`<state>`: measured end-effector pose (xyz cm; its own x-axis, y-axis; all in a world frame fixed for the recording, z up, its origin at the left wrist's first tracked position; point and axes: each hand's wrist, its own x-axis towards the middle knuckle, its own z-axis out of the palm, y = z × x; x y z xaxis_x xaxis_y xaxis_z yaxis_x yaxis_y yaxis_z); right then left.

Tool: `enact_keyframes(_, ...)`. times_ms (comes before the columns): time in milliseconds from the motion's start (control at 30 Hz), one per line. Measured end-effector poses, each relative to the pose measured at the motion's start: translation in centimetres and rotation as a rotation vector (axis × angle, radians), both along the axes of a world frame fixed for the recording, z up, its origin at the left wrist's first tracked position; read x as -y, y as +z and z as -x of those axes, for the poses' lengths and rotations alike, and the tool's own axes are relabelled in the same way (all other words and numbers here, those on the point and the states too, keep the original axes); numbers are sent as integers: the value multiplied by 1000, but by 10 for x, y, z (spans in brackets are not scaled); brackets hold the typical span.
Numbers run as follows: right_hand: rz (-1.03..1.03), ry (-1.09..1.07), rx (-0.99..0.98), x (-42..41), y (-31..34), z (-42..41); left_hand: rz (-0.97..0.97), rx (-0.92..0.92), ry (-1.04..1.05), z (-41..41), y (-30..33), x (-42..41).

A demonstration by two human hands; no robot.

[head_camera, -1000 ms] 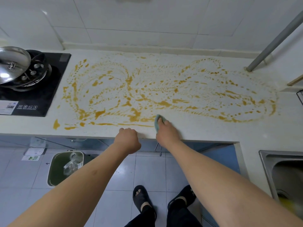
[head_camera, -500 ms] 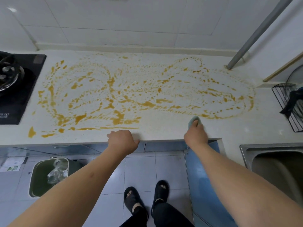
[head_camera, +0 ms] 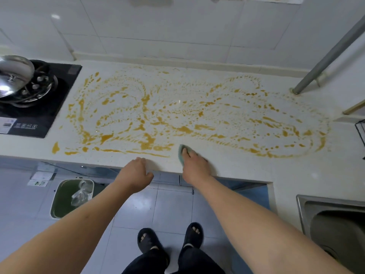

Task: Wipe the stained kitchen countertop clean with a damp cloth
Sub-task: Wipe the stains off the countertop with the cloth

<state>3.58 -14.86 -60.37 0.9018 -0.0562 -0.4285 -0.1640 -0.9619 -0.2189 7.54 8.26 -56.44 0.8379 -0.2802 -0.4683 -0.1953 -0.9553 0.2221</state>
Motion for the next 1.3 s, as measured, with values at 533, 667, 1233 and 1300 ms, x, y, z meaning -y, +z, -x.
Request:
enact_keyframes(533, 30, -382, 38, -42, -3, -33, -177, 166, 198, -53, 4, -119)
enact_keyframes(667, -44, -414, 72, -87, -7, -58, -212, 169, 213, -67, 2, -155)
enact_keyframes(1233, -357, -509, 60, -157, -3, -116, -258, 162, 34, -81, -16, -187)
enact_keyframes(1300, -372, -532, 66, -160, 0, -116, -298, 160, -16, -78, -16, -184)
